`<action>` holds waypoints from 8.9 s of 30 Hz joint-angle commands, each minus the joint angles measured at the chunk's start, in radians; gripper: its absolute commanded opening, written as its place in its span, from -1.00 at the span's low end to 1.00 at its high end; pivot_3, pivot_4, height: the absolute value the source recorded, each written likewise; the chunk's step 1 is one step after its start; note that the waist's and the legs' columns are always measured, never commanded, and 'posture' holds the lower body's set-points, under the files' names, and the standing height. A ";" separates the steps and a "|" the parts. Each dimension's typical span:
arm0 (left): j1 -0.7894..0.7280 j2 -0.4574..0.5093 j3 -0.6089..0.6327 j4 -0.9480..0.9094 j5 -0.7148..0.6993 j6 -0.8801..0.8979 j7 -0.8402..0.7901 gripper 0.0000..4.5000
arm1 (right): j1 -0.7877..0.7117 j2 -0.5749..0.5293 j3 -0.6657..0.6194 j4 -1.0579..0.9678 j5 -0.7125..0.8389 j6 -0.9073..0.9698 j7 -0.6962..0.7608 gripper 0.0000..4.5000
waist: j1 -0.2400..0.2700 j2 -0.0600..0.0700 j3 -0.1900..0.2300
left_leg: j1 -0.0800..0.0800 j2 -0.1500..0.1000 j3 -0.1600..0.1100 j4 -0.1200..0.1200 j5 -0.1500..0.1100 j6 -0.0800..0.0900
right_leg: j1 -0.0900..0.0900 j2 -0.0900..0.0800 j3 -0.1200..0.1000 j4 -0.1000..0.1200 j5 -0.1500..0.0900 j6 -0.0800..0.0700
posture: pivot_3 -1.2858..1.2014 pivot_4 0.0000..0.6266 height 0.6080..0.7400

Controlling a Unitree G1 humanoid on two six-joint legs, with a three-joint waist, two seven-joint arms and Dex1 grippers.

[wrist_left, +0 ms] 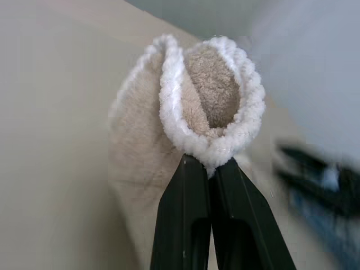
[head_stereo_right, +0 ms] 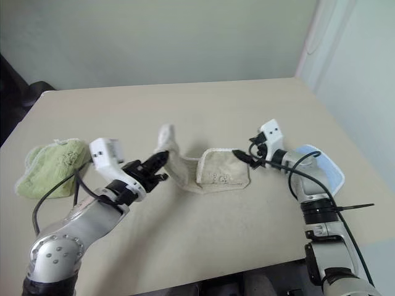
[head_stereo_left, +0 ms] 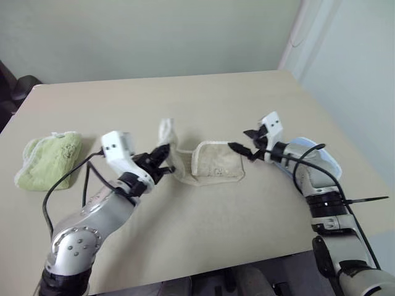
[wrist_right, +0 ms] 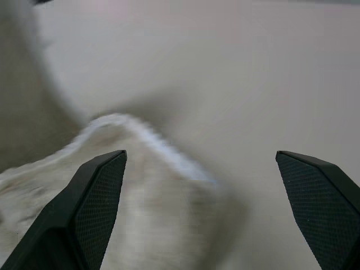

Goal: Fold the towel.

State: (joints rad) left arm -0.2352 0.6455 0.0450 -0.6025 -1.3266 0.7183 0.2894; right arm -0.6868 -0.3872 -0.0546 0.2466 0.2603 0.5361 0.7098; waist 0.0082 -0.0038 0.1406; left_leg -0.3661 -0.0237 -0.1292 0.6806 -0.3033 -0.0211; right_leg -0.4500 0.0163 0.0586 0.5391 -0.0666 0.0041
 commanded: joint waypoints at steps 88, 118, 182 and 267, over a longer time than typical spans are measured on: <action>-0.495 -0.337 0.047 0.934 0.854 -0.106 -1.056 -0.99 | 0.178 0.017 0.031 -0.276 0.105 0.067 -0.108 -1.00 | 0.016 0.001 -0.002 | -0.003 0.000 0.000 0.002 0.006 0.019 | 0.005 -0.002 0.001 -0.005 -0.009 0.012 | 0.03 -0.52 1.00; -0.234 -0.143 0.168 0.606 0.671 0.100 -1.024 0.98 | 0.129 -0.012 -0.060 -0.166 0.274 0.404 -0.164 1.00 | 0.016 0.000 -0.002 | -0.002 0.000 0.000 0.001 0.005 0.020 | 0.004 -0.001 0.002 -0.005 -0.003 0.011 | 0.03 -0.52 1.00; -0.242 -0.269 0.149 0.626 0.649 0.030 -0.990 1.00 | -0.062 -0.058 -0.937 -0.377 0.437 1.020 -0.745 -0.99 | 0.017 0.000 -0.003 | -0.002 0.000 0.000 0.001 0.003 0.021 | 0.002 -0.002 0.003 -0.001 -0.004 0.010 | 0.03 -0.52 1.00; -0.221 -0.074 0.155 0.738 0.891 -0.339 -1.092 1.00 | 0.209 -0.243 -0.016 -0.597 0.259 0.177 -0.149 0.99 | 0.020 0.000 -0.004 | -0.003 -0.009 -0.001 0.002 -0.002 0.031 | 0.003 -0.006 0.009 -0.003 -0.009 0.017 | 0.03 -0.52 1.00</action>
